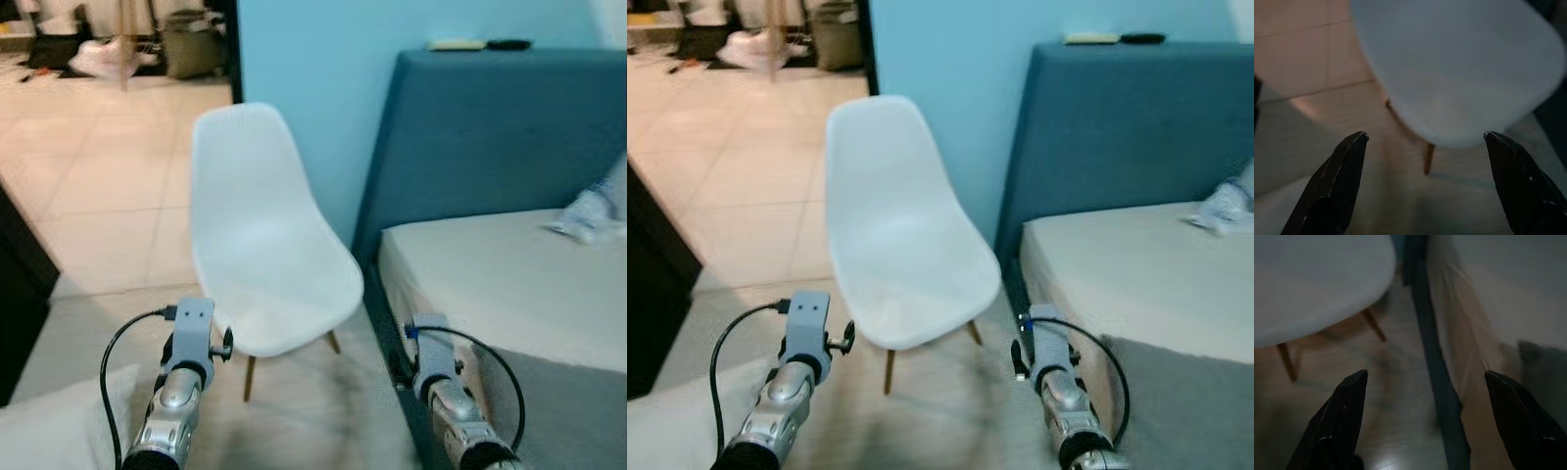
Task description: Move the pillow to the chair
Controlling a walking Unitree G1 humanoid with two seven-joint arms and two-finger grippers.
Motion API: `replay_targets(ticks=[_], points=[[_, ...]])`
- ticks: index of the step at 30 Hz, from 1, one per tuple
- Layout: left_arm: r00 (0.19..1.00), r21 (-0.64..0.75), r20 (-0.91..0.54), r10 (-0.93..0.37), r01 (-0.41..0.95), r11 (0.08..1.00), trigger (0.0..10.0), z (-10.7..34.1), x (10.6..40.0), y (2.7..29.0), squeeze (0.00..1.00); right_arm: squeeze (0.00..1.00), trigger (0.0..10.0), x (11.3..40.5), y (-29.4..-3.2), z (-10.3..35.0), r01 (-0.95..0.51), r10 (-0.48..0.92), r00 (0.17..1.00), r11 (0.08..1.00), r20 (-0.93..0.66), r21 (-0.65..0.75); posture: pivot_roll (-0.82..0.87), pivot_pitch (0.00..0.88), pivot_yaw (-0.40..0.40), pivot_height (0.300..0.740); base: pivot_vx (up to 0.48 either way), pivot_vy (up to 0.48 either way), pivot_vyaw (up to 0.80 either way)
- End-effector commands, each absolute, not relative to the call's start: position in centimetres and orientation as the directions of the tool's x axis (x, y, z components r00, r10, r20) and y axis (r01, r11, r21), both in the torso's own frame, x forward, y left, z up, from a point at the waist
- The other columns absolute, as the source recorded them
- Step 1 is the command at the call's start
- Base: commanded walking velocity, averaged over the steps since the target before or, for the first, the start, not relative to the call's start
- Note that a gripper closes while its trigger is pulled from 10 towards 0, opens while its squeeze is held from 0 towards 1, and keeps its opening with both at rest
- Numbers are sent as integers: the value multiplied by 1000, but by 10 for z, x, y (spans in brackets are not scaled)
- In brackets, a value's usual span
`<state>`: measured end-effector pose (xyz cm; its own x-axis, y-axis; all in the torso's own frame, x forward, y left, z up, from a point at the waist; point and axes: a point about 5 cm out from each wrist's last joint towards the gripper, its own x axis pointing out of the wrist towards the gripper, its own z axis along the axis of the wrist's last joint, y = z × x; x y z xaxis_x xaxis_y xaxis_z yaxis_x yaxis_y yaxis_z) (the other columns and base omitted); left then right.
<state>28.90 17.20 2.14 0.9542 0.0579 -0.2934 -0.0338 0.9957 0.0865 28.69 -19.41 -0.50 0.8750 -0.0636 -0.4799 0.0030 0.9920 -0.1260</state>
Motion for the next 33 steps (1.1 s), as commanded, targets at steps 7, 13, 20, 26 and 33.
replay_targets(ticks=[7, 13, 20, 26, 33], points=[[939, 86, -333, 83, -58, 995, 10000, 14, 284, 178, 0, 0, 10000, 278, -195, -14, 24, -82, 852, 993, -517, -118, 59, 79, -2, 740, 0, 0, -800], [937, 88, -337, 93, -67, 994, 10000, 14, 284, 179, 0, 0, 10000, 277, -196, -15, 28, -86, 849, 993, -522, -118, 61, 81, -2, 740, 0, 0, -800], [937, 84, -339, 90, -65, 994, 10000, 13, 283, 179, 0, 0, 10000, 276, -196, -16, 27, -87, 846, 992, -526, -120, 59, 78, -1, 740, 0, 0, -800], [927, 98, -361, 106, -75, 992, 10000, 10, 281, 181, 0, 0, 10000, 275, -196, -16, 31, -90, 843, 992, -530, -120, 57, 74, 0, 740, 0, 0, -800], [925, 81, -362, 115, -91, 993, 10000, 10, 281, 183, 0, 0, 10000, 275, -196, -17, 34, -93, 842, 992, -531, -118, 55, 66, 5, 740, 0, 0, -800]])
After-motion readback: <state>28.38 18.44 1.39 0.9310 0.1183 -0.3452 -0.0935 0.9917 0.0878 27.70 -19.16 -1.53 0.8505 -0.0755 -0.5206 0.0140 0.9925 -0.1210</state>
